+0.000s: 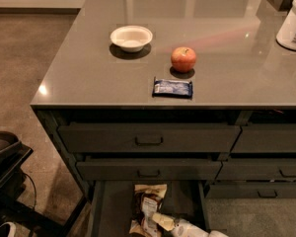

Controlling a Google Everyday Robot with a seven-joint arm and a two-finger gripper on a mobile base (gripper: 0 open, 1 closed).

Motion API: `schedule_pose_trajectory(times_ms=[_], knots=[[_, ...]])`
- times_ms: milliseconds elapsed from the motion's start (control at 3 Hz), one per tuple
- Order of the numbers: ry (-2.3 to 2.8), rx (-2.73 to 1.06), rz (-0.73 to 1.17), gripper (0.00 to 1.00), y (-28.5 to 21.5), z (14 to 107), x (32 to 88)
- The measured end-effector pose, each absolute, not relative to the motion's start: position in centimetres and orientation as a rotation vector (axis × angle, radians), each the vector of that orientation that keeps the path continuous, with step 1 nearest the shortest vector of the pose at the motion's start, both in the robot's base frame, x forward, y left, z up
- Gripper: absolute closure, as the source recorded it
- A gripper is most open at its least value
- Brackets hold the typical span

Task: Place brown chip bag into bottom drawer

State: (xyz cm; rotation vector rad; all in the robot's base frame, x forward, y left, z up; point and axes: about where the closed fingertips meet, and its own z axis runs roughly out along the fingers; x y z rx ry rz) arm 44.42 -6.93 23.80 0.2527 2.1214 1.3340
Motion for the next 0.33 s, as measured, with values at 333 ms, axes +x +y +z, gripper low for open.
schedule_pose_trajectory(times_ms=[333], knots=[[2.121,0.253,1.334,0.0,-6.93,23.8,44.42]])
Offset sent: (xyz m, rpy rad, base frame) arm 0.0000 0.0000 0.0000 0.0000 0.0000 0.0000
